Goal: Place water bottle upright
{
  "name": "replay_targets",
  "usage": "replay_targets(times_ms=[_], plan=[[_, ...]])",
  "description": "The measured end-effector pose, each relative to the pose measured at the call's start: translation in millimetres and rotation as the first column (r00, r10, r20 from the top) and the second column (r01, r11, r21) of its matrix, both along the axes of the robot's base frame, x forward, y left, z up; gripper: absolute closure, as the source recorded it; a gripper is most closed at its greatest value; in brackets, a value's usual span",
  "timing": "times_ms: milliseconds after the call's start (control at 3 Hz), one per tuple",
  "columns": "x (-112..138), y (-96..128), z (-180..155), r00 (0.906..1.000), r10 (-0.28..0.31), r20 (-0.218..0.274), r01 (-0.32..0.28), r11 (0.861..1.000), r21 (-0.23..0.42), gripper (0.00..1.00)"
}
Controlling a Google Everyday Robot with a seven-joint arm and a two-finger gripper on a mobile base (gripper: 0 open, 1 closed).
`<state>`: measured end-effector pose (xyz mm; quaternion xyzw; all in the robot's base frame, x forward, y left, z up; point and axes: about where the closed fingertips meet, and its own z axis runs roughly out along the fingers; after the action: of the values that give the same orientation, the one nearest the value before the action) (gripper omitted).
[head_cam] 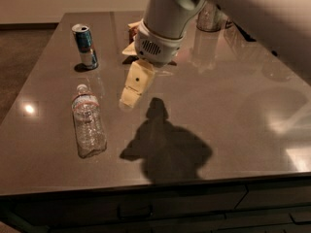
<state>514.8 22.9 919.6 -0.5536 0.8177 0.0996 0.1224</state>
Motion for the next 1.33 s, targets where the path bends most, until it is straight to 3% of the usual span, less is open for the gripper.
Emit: replay_targets(times_ms=[667, 1000, 1333], plan=[[3.1, 5.3, -2.8, 0.9972, -0.072, -0.022, 0.072, 0.997, -0.001, 0.00], [4.6, 25.6, -10.8, 0.9860, -0.156, -0.059, 0.157, 0.988, 0.003, 0.00], [9.2, 48.2, -12.7, 0.9633, -0.257, -0.079, 0.259, 0.966, 0.023, 0.00]])
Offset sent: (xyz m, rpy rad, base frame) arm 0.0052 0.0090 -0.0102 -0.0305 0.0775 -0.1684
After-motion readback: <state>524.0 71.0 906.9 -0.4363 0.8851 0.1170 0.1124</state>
